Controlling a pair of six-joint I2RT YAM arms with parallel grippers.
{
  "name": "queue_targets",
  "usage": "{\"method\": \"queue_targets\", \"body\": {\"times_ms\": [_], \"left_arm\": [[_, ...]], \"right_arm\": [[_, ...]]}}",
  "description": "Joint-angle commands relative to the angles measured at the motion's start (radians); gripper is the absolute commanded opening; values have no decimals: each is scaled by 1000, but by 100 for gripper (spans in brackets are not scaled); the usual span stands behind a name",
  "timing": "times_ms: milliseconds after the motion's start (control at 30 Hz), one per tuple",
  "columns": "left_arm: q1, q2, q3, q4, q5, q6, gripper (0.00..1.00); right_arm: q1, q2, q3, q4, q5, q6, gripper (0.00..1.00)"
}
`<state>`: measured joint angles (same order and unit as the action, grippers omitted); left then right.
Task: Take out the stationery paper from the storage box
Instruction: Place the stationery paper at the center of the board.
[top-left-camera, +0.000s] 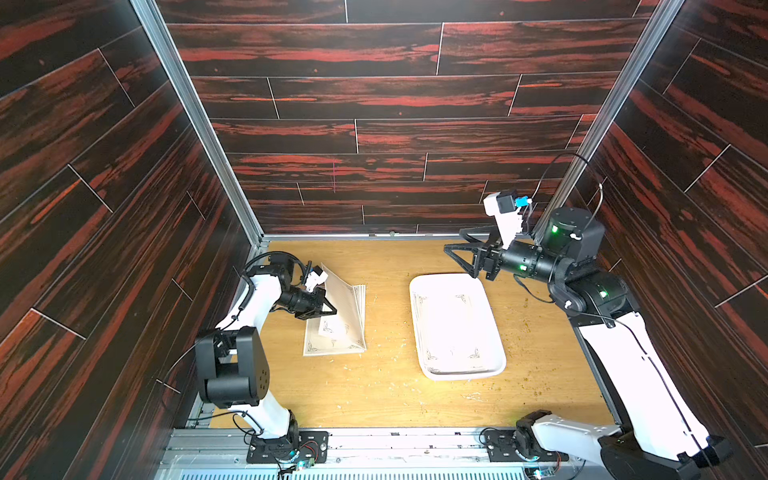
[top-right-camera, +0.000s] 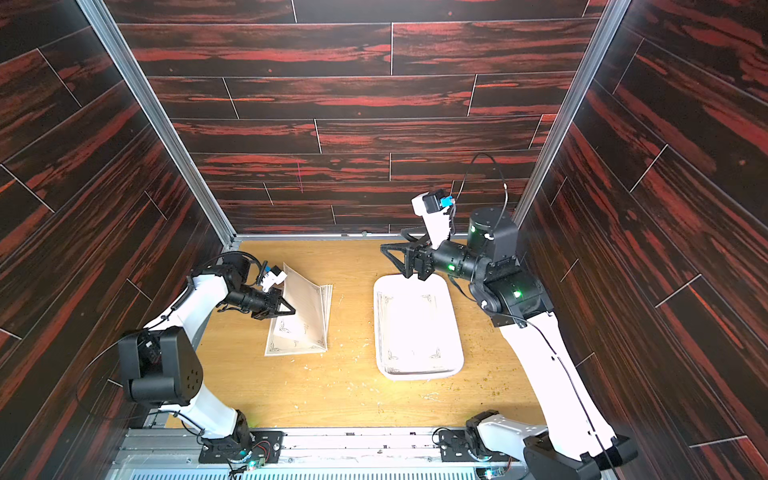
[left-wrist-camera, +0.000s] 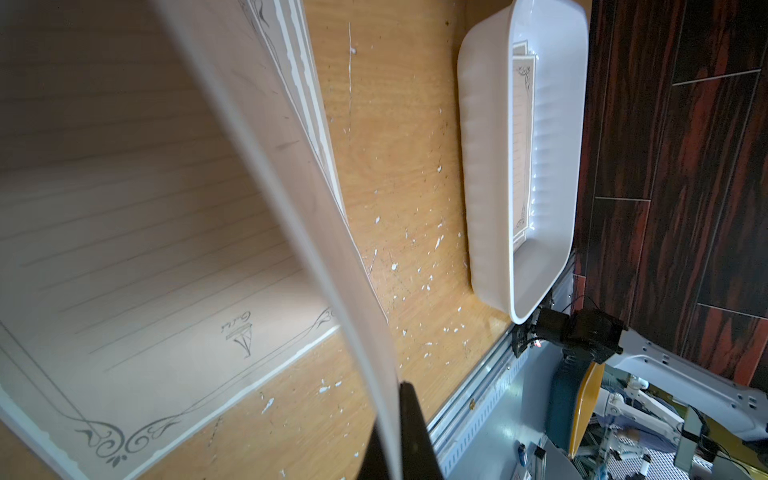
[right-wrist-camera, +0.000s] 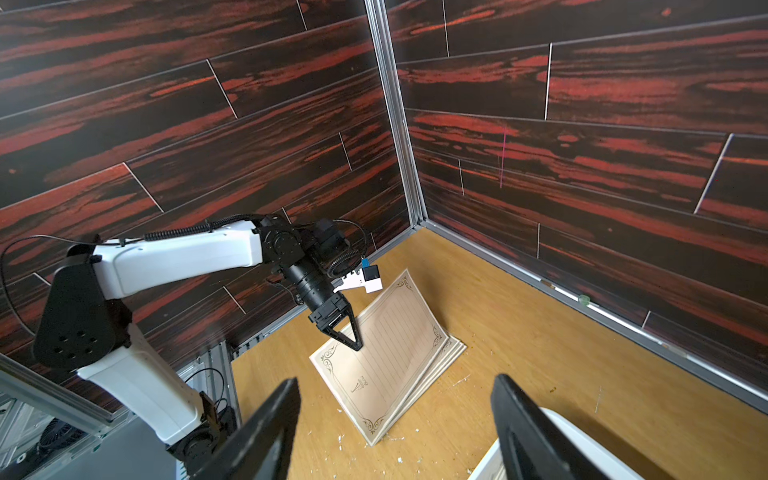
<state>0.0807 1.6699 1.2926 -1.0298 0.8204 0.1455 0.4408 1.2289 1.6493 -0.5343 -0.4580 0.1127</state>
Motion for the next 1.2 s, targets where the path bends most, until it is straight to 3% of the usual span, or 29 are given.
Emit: {"method": "queue_targets", "body": {"times_ms": [0, 333, 1167], "left_arm": [[10, 19, 37, -87, 4, 62, 0], [34, 77, 53, -93, -91, 58, 0], [78, 147, 17, 7, -169, -42, 2]], "right_arm": [[-4, 7, 22, -30, 3, 6, 75], [-4, 25, 36, -61, 9, 5, 74], [-2, 47, 46, -98, -6, 9, 72]]}}
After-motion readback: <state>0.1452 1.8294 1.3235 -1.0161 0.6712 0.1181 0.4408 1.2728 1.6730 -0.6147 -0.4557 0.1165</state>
